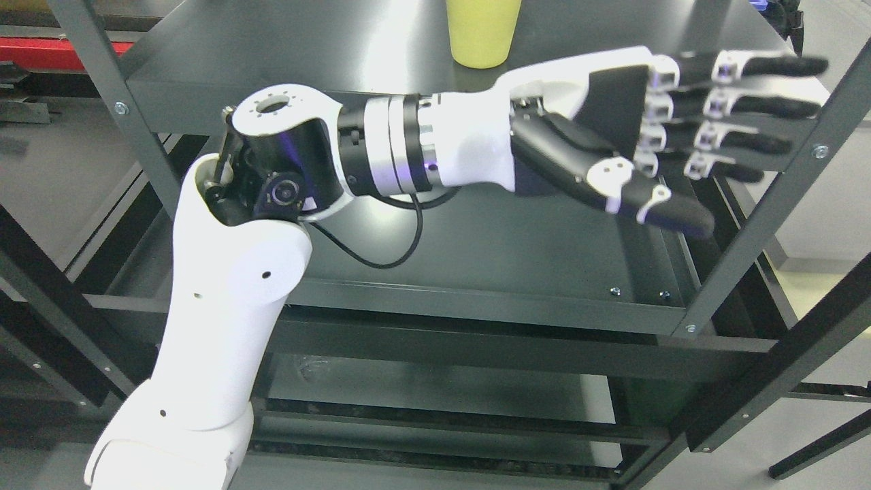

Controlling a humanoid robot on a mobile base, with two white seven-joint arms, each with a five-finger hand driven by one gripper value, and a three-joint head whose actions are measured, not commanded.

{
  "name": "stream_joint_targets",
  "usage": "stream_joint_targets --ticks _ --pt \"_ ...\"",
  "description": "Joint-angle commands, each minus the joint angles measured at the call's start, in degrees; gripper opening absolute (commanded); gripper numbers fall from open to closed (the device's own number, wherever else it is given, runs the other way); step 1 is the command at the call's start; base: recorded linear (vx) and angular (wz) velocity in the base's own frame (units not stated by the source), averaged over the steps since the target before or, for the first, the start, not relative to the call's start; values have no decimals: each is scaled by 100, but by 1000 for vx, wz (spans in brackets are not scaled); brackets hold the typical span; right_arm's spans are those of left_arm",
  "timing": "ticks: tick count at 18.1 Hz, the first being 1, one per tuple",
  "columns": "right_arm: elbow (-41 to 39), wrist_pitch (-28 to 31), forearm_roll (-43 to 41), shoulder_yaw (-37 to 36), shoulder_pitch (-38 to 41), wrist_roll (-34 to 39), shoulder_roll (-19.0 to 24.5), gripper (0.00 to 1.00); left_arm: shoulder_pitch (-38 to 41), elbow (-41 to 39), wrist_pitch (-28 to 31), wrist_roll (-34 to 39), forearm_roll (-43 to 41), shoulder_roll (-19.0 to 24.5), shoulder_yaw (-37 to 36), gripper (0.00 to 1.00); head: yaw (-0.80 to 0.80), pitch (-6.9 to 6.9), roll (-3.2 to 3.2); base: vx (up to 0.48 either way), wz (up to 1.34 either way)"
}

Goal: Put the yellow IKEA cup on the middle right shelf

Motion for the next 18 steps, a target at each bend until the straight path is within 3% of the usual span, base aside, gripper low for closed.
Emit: stream_joint_targets --ticks 1,5,7,9,12,14,18 --pt "0 2 -141 97 79 3 -100 99 615 -270 -2 -131 51 105 -1443 96 0 0 0 0 0" --pt "0 2 -141 97 79 3 -100 100 1450 -200 -19 -122 -263 149 -1735 96 0 0 0 0 0" --pt "0 2 -141 97 79 3 -100 99 1881 27 -142 -113 -1210 100 -1578 99 0 0 0 0 0" --pt "0 2 -141 97 79 3 -100 99 2284 396 -754 -61 -1818 100 -1018 99 0 0 0 0 0" --pt "0 2 -141 97 79 3 -100 99 2839 774 -2177 -52 -3090 100 -217 99 0 0 0 0 0" --pt "0 2 -141 97 79 3 -100 99 3050 968 -2942 227 -3489 100 257 99 0 0 0 0 0" --pt "0 2 -141 97 79 3 -100 99 3384 1057 -3315 1807 -4192 100 1233 99 0 0 0 0 0"
